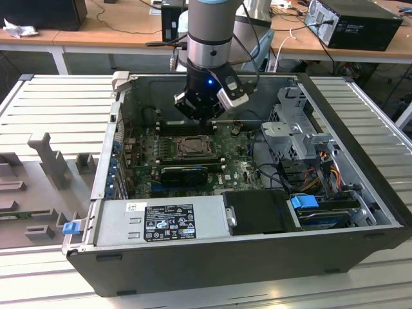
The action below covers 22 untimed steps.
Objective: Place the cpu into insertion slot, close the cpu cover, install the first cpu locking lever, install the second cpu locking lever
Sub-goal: 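Install the second cpu locking lever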
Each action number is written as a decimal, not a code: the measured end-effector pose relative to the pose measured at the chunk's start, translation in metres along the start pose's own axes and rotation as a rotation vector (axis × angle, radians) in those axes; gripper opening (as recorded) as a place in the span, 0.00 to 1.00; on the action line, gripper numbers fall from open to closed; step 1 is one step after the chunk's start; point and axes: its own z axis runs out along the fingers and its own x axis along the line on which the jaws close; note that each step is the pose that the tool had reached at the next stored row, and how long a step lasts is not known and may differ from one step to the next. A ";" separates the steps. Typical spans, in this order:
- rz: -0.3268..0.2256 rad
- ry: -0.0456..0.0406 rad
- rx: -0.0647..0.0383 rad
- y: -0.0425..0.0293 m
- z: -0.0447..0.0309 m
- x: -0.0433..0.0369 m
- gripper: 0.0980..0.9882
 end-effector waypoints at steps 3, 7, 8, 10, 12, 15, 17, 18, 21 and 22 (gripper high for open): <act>0.000 0.0067 -0.002 -0.0278 -0.0007 0.0013 0.01; 0.001 0.0061 -0.045 -0.0342 0.0012 0.0017 0.01; 0.001 0.0060 -0.048 -0.0365 0.0018 0.0019 0.01; 0.001 0.0064 -0.048 -0.0462 0.0032 0.0024 0.01; 0.001 0.0063 -0.048 -0.0500 0.0043 0.0036 0.01; 0.001 0.0062 -0.051 -0.0542 0.0049 0.0100 0.01; 0.001 0.0061 -0.053 -0.0554 0.0051 0.0181 0.01; 0.001 0.0061 -0.053 -0.0561 0.0053 0.0256 0.01; 0.000 0.0061 -0.055 -0.0562 0.0100 0.0336 0.01; 0.000 0.0061 -0.055 -0.0564 0.0124 0.0336 0.01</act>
